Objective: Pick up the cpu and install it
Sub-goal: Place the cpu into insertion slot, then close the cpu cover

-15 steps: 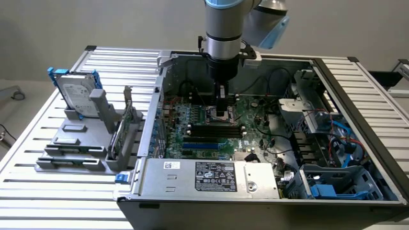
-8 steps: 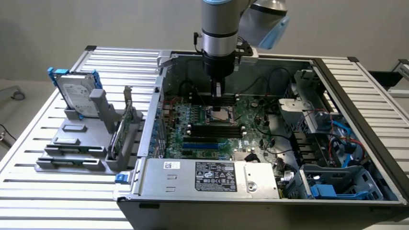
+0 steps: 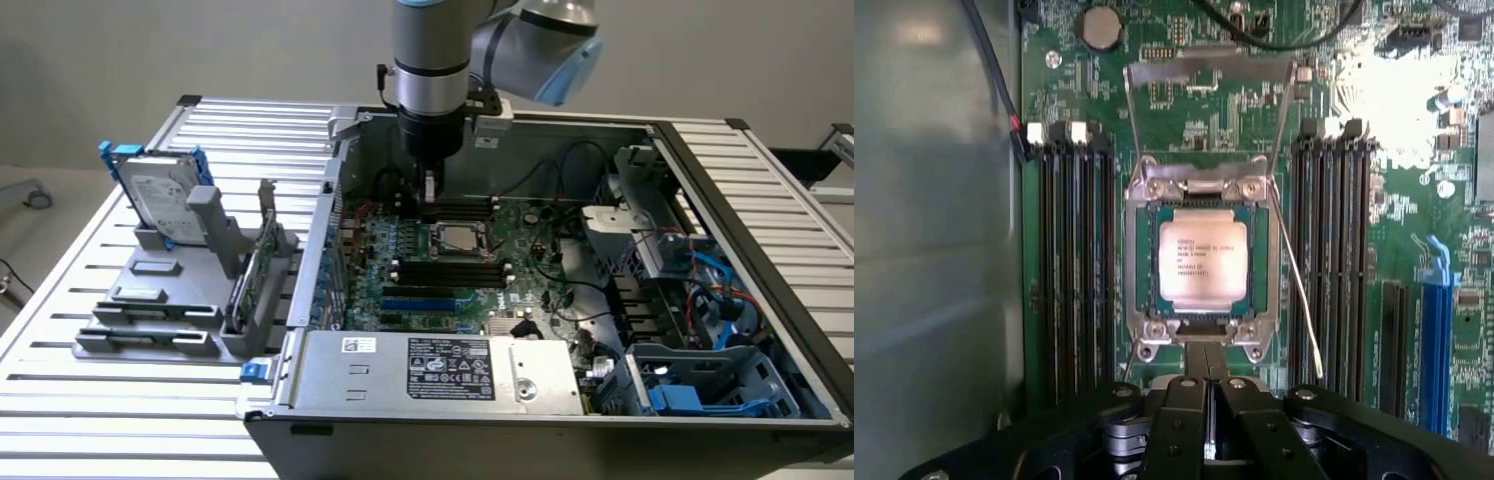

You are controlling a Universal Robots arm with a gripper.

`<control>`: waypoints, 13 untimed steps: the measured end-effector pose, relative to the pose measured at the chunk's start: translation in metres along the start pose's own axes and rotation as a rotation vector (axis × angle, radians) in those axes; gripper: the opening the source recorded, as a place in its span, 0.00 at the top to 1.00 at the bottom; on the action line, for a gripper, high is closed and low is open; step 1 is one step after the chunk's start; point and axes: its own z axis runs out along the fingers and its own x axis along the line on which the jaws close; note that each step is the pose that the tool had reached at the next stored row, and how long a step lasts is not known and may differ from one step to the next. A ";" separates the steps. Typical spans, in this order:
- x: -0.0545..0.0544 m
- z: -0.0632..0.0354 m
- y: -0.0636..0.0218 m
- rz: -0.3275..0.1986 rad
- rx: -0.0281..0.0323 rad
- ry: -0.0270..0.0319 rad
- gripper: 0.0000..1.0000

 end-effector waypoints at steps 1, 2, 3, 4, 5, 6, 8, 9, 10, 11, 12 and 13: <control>0.000 -0.0003 -0.0019 0.000 0.0024 0.0005 0.89; 0.000 -0.0007 -0.0023 0.000 0.0027 0.0003 0.89; 0.000 -0.0007 -0.0023 0.000 0.0026 0.0004 0.89; 0.000 -0.0007 -0.0023 0.000 0.0027 0.0004 0.89; 0.000 -0.0006 -0.0023 0.000 0.0026 0.0005 0.89; 0.000 -0.0006 -0.0023 0.000 0.0026 0.0005 0.89; 0.000 -0.0007 -0.0023 0.000 0.0026 0.0005 0.89; 0.000 -0.0007 -0.0023 0.000 0.0026 0.0005 0.89; 0.000 -0.0007 -0.0023 0.000 0.0026 0.0005 0.89; 0.000 -0.0007 -0.0023 0.000 0.0026 0.0005 0.89; 0.000 -0.0007 -0.0023 0.000 0.0027 0.0004 0.89; 0.000 -0.0007 -0.0023 0.000 0.0026 0.0005 0.89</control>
